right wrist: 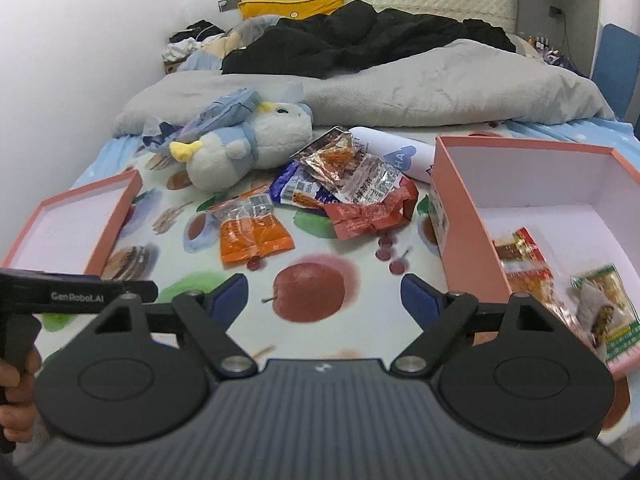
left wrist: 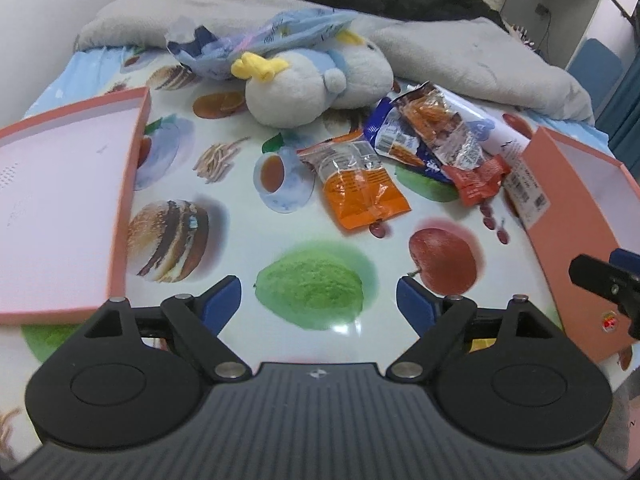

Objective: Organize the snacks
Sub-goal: 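Grasp the orange-and-clear snack bag with the left tool while the right tool grasps the red candy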

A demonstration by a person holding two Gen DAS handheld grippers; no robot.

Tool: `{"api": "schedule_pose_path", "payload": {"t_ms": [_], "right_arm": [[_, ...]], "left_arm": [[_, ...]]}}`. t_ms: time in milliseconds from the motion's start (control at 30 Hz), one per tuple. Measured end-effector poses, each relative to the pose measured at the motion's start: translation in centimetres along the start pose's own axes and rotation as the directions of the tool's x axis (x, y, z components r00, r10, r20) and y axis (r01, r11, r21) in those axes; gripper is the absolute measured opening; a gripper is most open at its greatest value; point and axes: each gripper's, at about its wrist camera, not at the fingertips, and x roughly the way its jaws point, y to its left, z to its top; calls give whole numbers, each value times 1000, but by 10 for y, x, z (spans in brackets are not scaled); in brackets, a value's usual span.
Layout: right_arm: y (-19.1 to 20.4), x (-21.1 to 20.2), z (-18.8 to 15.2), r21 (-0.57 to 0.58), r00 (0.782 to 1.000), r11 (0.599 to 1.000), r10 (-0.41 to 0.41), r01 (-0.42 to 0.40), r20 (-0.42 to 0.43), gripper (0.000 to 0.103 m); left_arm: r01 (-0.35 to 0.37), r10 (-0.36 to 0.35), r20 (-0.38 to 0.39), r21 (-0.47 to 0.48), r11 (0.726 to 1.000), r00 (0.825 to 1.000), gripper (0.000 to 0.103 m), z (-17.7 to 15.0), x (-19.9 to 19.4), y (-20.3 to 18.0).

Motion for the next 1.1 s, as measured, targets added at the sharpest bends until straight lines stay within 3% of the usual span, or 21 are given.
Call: {"api": "schedule_pose_path", "payload": {"t_ms": [233,600,933,1033,1100], "right_arm": [[-3,53,16,-73,999,996,-44,42,-20,85],[-5,134,28,-181,998,983,-36,25,-58,80],[-9,192,38,-319,996,947,-59,35,-66,76],[-16,206,40,-313,992,949,-72,36,-104,63],[-20,208,40,-308,994,951,-53,20,-100,63]], "left_arm": [[29,-29,-20,14,999,999,88,31,49,-4],[54,-52,-56,27,998,997,89,73,132,-10],[39,-39,-30,10,999,999,94,91,170,-19],[19,-18,-28,34,999,999,94,97,178,-27],[15,-14,-32,14,1000,999,94,101,182,-27]]}}
